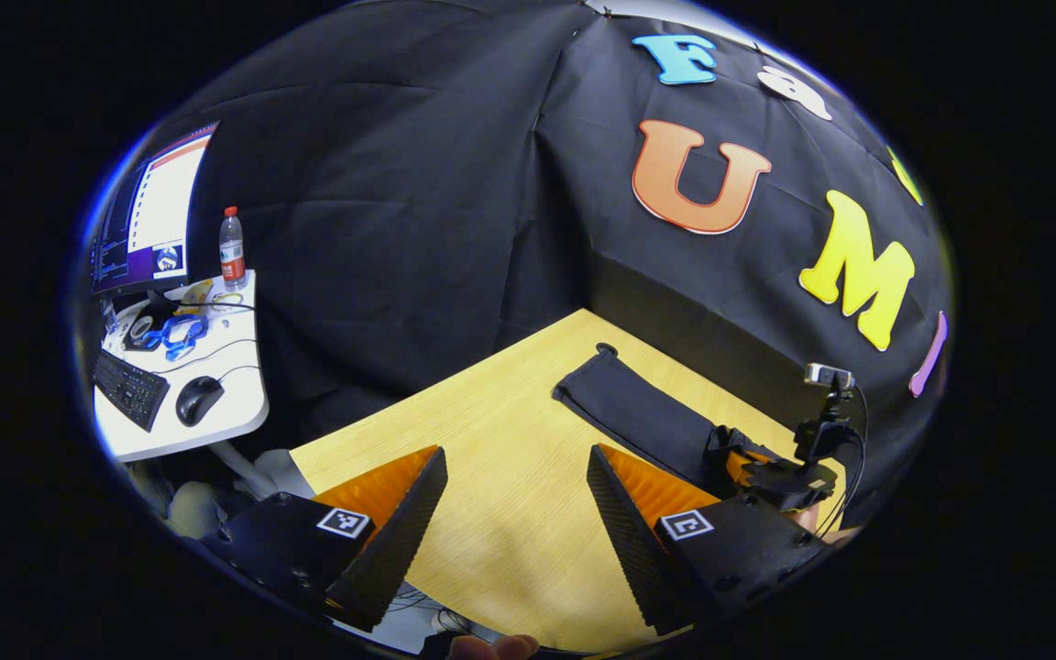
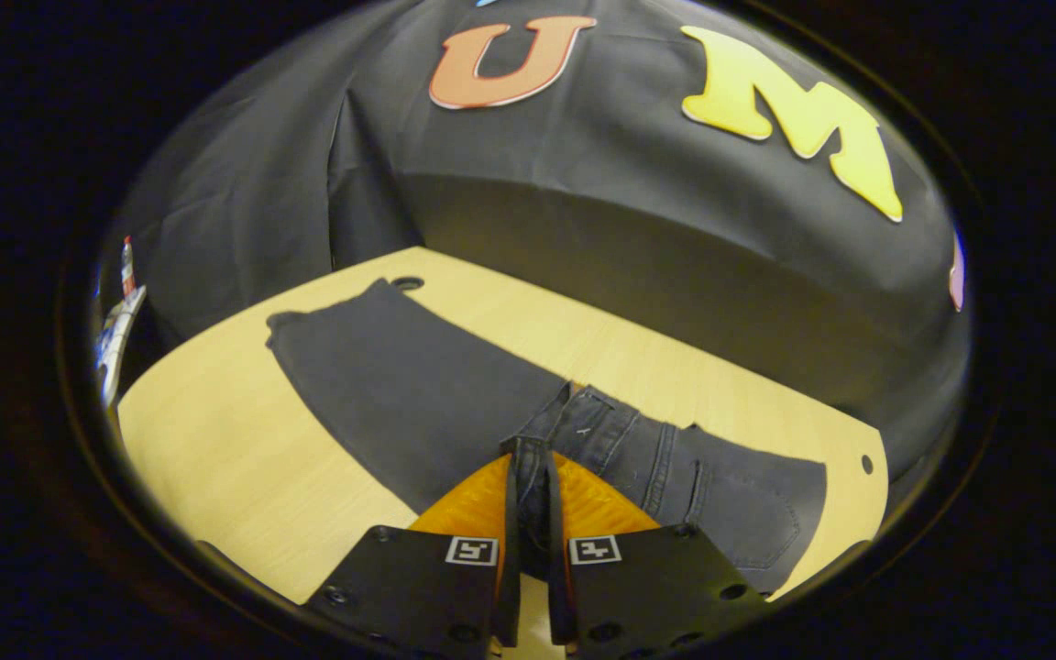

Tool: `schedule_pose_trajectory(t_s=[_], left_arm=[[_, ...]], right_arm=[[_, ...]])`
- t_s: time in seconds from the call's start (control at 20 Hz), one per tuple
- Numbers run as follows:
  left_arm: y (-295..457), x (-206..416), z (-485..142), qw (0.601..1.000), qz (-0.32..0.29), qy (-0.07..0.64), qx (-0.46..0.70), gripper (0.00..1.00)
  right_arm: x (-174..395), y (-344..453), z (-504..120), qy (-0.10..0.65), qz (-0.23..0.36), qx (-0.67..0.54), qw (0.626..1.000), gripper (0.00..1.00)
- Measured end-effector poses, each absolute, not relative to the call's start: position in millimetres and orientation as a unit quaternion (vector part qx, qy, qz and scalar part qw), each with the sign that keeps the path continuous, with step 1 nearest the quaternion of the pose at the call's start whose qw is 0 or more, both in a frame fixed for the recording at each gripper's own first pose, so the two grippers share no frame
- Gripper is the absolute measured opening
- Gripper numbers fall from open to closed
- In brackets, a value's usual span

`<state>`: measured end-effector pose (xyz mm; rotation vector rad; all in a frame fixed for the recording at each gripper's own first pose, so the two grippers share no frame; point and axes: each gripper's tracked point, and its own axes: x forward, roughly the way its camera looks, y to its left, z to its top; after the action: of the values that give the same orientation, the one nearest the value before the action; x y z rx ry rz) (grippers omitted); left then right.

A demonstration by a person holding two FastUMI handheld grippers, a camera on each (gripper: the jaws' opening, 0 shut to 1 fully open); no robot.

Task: Grasp the waist and the cuffs of the jeans and fold them to make the two legs overlap; first hold the waist and fold one-third of the jeans toward the cuffs, then hold the cuffs and fold the remaining one-third in the same direction to finish folding.

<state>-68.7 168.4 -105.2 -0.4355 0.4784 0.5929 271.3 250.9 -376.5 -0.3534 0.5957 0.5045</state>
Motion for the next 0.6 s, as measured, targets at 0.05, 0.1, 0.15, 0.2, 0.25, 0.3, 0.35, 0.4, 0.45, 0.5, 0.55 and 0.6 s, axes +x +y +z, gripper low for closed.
schedule_pose_trajectory(t_s=[0.05,0.1,0.15,0.2,0.25,0.3,0.35,0.4,0.45,0.5,0.55,0.6], left_arm=[[168,-65,-107,0.905,0.282,0.234,-0.215,0.99],[168,-60,-108,0.906,0.276,0.237,-0.217,0.99],[169,-55,-110,0.906,0.271,0.241,-0.217,0.99],[169,-46,-111,0.909,0.262,0.242,-0.217,0.99],[168,-37,-113,0.911,0.251,0.242,-0.219,0.99],[168,-25,-114,0.913,0.244,0.242,-0.22,0.99],[169,-13,-115,0.915,0.234,0.241,-0.224,0.99],[167,4,-114,0.918,0.218,0.233,-0.237,0.99],[165,21,-112,0.918,0.202,0.226,-0.255,0.99],[166,36,-114,0.915,0.195,0.224,-0.273,0.99],[169,51,-117,0.908,0.192,0.227,-0.294,0.99],[172,68,-122,0.899,0.189,0.23,-0.32,0.99]], right_arm=[[264,253,-383,0.296,0.25,-0.174,0.905,0.14],[258,256,-382,0.301,0.26,-0.165,0.902,0.17],[252,259,-375,0.306,0.27,-0.152,0.9,0.23],[245,259,-365,0.31,0.275,-0.141,0.899,0.31],[242,253,-352,0.308,0.278,-0.133,0.9,0.42],[237,249,-334,0.305,0.28,-0.124,0.902,0.52],[231,243,-314,0.297,0.283,-0.112,0.905,0.63],[225,234,-290,0.288,0.287,-0.104,0.908,0.69],[221,224,-271,0.281,0.288,-0.1,0.91,0.78],[217,212,-251,0.272,0.289,-0.099,0.913,0.8],[212,201,-233,0.265,0.291,-0.097,0.914,0.8],[206,189,-216,0.262,0.293,-0.098,0.914,0.8]])
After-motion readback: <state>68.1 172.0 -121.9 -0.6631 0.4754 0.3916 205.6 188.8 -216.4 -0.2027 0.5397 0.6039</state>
